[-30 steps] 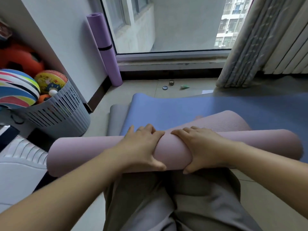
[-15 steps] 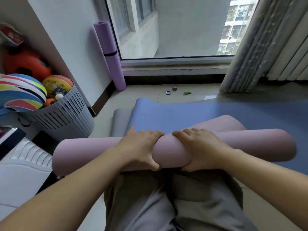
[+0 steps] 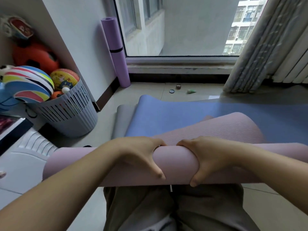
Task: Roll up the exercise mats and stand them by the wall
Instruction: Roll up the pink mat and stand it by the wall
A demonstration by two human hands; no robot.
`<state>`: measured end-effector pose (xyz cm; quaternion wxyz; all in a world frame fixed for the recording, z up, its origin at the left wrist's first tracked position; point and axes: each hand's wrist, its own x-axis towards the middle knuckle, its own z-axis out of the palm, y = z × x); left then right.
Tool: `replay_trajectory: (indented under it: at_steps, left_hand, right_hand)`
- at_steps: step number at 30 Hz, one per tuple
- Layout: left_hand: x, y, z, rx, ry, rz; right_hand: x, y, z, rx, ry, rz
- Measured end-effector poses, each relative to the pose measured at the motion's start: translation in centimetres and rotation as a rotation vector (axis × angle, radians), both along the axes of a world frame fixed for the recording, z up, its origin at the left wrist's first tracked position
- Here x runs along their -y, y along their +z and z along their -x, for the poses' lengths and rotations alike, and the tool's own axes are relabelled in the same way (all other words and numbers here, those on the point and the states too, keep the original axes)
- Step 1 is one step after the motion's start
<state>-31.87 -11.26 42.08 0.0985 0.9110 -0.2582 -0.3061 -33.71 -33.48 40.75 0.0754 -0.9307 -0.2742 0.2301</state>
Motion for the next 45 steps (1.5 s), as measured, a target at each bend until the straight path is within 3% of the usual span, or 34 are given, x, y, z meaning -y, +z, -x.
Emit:
replay_trajectory:
  at_steps: [2, 6, 8, 12, 19, 21, 23, 29, 31, 34, 38, 40, 45]
  left_hand:
    - [-0.1, 0.5, 0.3, 0.064, -0.027, -0.009]
    - [0.8, -0.2, 3.5, 0.536, -0.15, -0.132]
    - [1.2, -1.0, 4.6, 0.611, -0.172, -0.188]
    - [1.4, -1.8, 3.6, 0.624, -0.145, -0.203]
    - [0.3, -1.3, 0.5, 0.43, -0.078, 0.007]
    - [0.1, -1.1, -0.8, 0.284, -0.013, 0.079]
    - [0.2, -0.9, -1.7, 0.21, 0.056, 0.113]
    - [1.6, -3.0, 0.4, 0.621, -0.078, -0.271]
    - [1.6, -2.7, -0.2, 0.681, -0.079, -0.267]
    - [1.2, -0.5, -1.4, 0.784, -0.089, -0.142]
    - [0.7, 3.1, -2.0, 1.098, -0.1, -0.037]
    - [1.1, 5.3, -1.3, 1.091, -0.119, -0.115]
    - [1.4, 4.1, 1.5, 0.825, -0.16, -0.277]
  right_hand:
    - [-0.2, 0.1, -0.5, -0.044, -0.007, -0.005]
    - [0.2, 0.0, -1.3, -0.158, -0.079, -0.026]
    - [0.2, 0.2, -2.0, -0.232, -0.102, -0.019]
    - [-0.1, 1.0, -2.8, -0.264, -0.144, 0.048]
    - [-1.9, -1.6, 3.1, 0.386, -0.082, 0.186]
    - [-1.9, -2.7, 2.4, 0.447, -0.116, 0.127]
    - [-1.6, -2.1, 0.9, 0.384, -0.151, 0.115]
    - [-0.9, -0.4, -3.1, 0.165, -0.157, 0.084]
    - [-0.7, -0.1, -3.6, 0.159, -0.169, 0.069]
    - [-0.3, 1.3, -3.6, 0.311, -0.224, 0.012]
    - [-0.5, 5.0, -3.2, 0.54, -0.292, -0.089]
    - [-0.4, 5.8, -2.8, 0.512, -0.286, -0.132]
    - [-1.1, 3.8, -1.1, 0.293, -0.171, -0.078]
